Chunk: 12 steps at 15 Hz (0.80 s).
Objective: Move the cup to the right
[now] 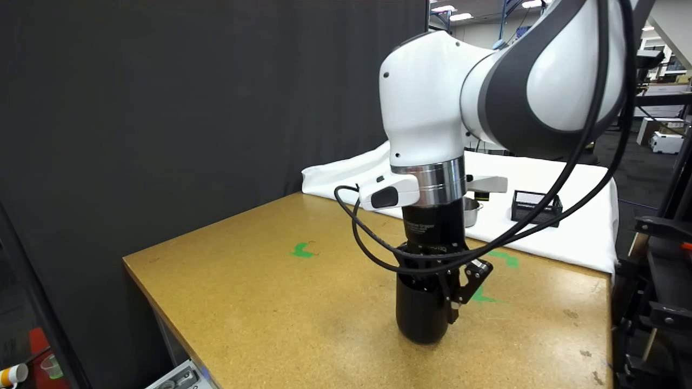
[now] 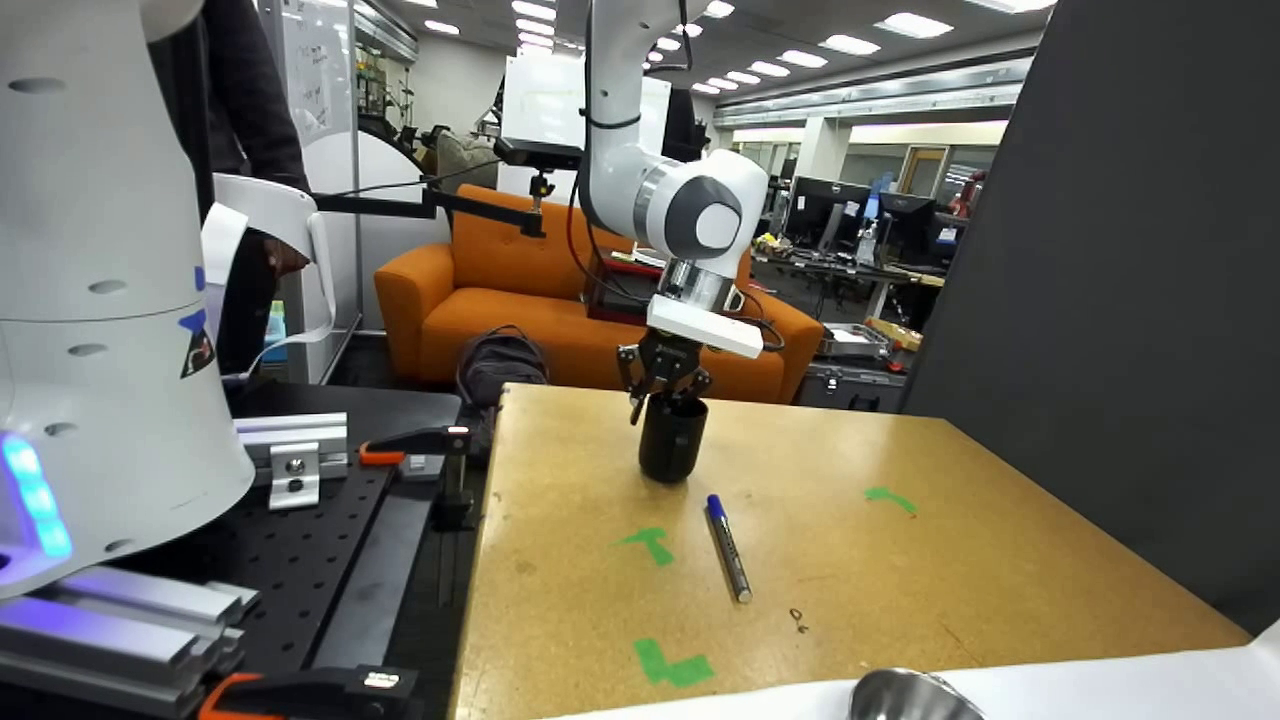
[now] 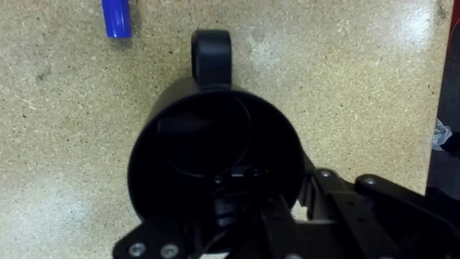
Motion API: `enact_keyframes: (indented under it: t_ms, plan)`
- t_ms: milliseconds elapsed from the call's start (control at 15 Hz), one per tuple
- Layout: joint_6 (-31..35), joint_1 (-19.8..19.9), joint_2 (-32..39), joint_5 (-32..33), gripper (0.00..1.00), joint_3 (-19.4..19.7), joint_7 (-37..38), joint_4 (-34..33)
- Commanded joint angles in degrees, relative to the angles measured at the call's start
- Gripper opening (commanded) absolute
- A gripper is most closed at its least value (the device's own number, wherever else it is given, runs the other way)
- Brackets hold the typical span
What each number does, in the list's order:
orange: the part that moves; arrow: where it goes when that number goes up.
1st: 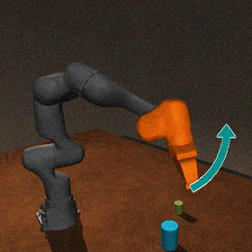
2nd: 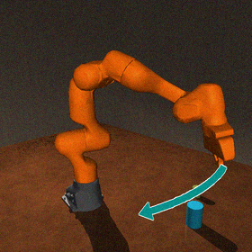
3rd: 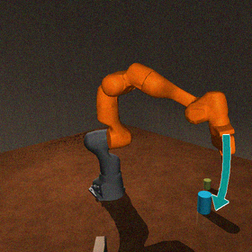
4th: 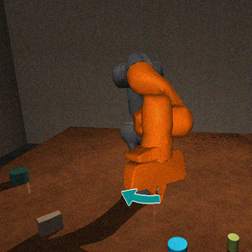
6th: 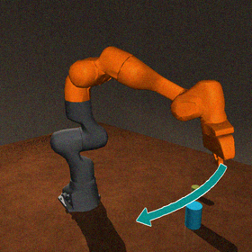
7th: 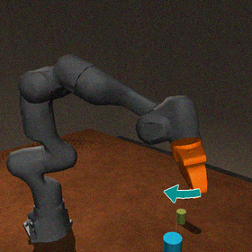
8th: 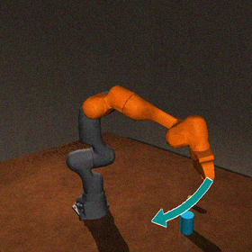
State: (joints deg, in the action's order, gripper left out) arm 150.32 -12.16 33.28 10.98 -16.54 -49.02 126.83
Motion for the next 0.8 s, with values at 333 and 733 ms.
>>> enact_keyframes:
  t_ms: [333, 733]
  plan:
    - [0.4, -0.2, -7.7, 5.6, 0.02, 2.5, 6.6, 4.9]
    - [5.1, 4.0, -16.7, 4.2, 0.02, 4.7, 10.6, 15.4]
